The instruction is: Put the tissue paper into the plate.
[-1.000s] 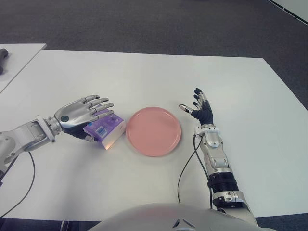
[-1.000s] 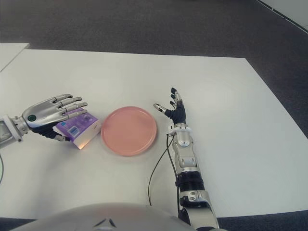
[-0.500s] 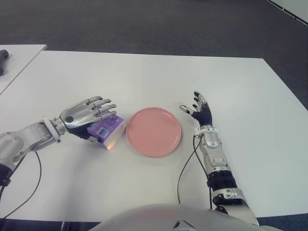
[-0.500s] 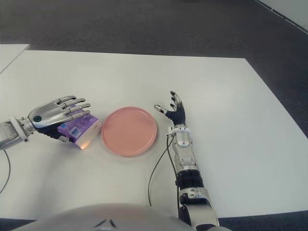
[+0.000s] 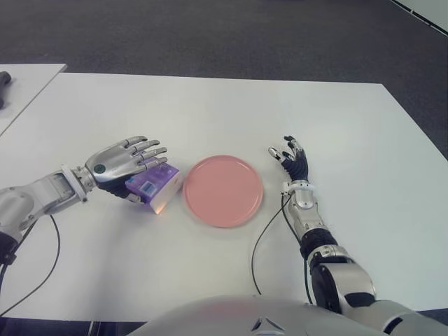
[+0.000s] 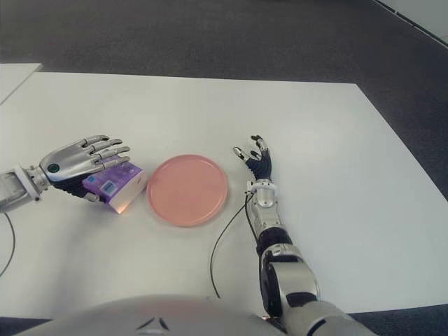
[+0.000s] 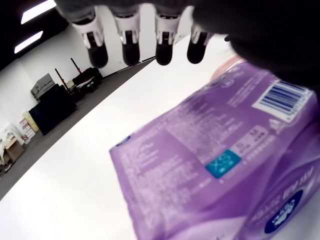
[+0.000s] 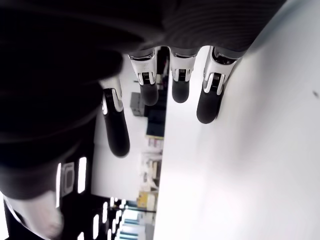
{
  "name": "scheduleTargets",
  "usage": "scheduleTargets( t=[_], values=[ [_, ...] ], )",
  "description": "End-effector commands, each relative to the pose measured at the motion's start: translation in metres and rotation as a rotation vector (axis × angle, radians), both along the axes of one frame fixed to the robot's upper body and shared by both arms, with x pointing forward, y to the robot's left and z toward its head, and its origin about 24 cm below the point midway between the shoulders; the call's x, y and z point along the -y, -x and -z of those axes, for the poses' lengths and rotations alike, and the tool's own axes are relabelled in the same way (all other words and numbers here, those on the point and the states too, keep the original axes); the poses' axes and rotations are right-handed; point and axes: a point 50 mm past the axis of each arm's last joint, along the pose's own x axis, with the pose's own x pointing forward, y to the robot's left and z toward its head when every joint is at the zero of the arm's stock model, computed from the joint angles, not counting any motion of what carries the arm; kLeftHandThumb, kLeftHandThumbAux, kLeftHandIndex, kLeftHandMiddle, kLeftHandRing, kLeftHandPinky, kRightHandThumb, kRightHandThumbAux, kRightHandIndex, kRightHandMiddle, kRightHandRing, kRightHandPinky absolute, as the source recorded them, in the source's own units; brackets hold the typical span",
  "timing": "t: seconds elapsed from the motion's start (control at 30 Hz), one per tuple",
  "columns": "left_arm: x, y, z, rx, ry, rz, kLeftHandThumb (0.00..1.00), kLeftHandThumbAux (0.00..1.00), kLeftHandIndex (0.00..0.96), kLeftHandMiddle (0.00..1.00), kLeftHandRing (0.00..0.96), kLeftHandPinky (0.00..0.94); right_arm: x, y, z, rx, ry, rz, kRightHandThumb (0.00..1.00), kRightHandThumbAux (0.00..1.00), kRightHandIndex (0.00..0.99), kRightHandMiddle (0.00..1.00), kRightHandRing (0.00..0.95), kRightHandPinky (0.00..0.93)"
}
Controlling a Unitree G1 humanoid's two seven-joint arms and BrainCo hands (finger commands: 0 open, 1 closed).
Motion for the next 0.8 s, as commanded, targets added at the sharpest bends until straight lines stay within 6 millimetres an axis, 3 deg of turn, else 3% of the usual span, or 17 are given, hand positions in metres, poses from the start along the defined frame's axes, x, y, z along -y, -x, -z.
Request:
scheduleTargets(
  t=[0.03, 0.8],
  values=[
    [-0.0016, 0.0045, 0.0156, -0.060, -0.025, 0.012, 0.399, 0.279, 0.000, 0.000, 0.000, 0.000, 0.0041, 0.0182, 0.0321, -0.141, -0.048, 0.008, 0.250, 0.693, 0.078, 0.011, 0.000, 0.022],
    [-0.0108, 0.0076, 0.0209, -0.102, -0.061, -0.009, 0.411, 0.273, 0.000, 0.000, 0.000, 0.000, 0.0028, 0.0232, 0.0326, -0.084, -0.032, -0.004, 0.128, 0.746, 0.015, 0.000, 0.000, 0.023]
  ],
)
